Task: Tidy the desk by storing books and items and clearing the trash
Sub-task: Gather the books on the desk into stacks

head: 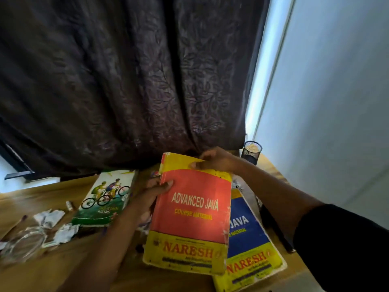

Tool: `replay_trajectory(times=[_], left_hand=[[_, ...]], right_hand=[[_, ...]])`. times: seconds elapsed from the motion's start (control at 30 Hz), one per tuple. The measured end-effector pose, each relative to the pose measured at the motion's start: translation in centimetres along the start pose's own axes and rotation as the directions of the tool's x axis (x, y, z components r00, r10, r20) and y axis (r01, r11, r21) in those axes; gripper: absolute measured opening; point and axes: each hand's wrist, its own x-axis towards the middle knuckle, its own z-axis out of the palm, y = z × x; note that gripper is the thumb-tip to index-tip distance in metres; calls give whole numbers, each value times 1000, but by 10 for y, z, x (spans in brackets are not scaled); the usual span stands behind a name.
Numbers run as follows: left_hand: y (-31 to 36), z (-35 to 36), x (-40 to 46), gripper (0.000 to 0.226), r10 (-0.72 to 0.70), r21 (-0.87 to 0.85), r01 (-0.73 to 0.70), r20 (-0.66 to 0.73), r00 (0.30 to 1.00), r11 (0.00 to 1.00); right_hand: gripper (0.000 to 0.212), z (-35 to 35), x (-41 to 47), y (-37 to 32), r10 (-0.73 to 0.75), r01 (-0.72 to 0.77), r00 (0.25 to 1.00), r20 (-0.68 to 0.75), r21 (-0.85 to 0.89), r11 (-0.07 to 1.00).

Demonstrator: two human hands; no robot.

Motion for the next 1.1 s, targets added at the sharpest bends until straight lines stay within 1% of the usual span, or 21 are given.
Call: replay_trajectory(times=[0.07, 0.1, 0.13, 0.17, 0.2, 0.23, 0.27, 0.3, 0.33, 0.37, 0.43, 0.5, 0.57, 0.67, 0.73, 0.8, 0.9, 0.93, 1.0, 1.03, 1.1], left_hand=[[-14, 21, 6, 38, -31, -88, 26, -64, 997, 996], [-20, 32, 7, 36, -47, -134, 35, -93, 995, 990], [-26, 42, 8, 34, -60, -181, 39, -112, 992, 983], [-31, 53, 8, 32, -65, -223, 37, -123, 990, 974], [-35, 61, 7, 31, -68, -260, 32, -130, 989, 965], [-39, 70, 6, 32, -69, -294, 28, -131, 989, 956], [-42, 79, 4, 33, -73, -323, 28, -128, 989, 946], [-45, 85, 3, 35, -85, -350, 37, -123, 989, 936], [-49, 92, 2, 37, -104, -371, 55, -114, 988, 927], [-53, 97, 1, 38, -128, -385, 80, -100, 987, 919], [-64, 104, 1, 35, -187, -414, 143, -69, 980, 899], [-75, 106, 4, 37, -247, -407, 203, -60, 967, 891], [-86, 103, 7, 35, -272, -338, 221, -112, 956, 915], [-103, 100, 11, 37, -279, -219, 235, -198, 940, 947], [-114, 102, 15, 34, -264, -153, 233, -233, 936, 960], [-123, 104, 17, 30, -263, -132, 234, -284, 922, 963], [-137, 105, 24, 37, -263, -75, 254, -384, 885, 964], [-141, 105, 26, 39, -257, -27, 269, -405, 877, 963], [-143, 107, 28, 38, -241, 85, 306, -432, 869, 948], [-144, 108, 30, 34, -218, 153, 314, -445, 869, 937], [-142, 109, 30, 22, -101, 370, 308, -483, 870, 877]], right_hand=[[56, 0, -12, 27, -16, 17, 995, -102, 6, 1000], [60, 3, -21, 38, -8, 18, 987, -160, 62, 998], [59, 6, -34, 45, 46, -7, 980, -193, 196, 981], [56, 10, -45, 52, 142, -50, 969, -201, 403, 914], [55, 15, -55, 59, 254, -133, 960, -123, 596, 792], [61, 20, -65, 70, 334, -249, 942, 27, 723, 644], [67, 24, -77, 80, 346, -366, 916, 200, 771, 521], [69, 26, -89, 86, 332, -444, 887, 321, 792, 420], [69, 28, -99, 93, 300, -472, 875, 381, 809, 349], [68, 27, -107, 101, 286, -467, 876, 389, 830, 303], [64, 26, -119, 111, 252, -442, 890, 381, 855, 270], [58, 22, -128, 125, 248, -419, 901, 356, 861, 288], [55, 15, -129, 136, 276, -438, 893, 356, 829, 346], [67, 8, -131, 146, 345, -518, 853, 392, 717, 466], [65, 10, -129, 152, 401, -532, 843, 359, 665, 524], [57, 15, -130, 155, 454, -525, 841, 292, 643, 558], [44, 24, -130, 157, 523, -532, 830, 195, 561, 634], [39, 27, -128, 156, 537, -543, 827, 165, 479, 690], [30, 31, -121, 156, 550, -562, 827, 115, 187, 806], [29, 33, -119, 156, 549, -554, 830, 97, 23, 832], [29, 36, -115, 159, 539, -518, 839, 71, -194, 833]])
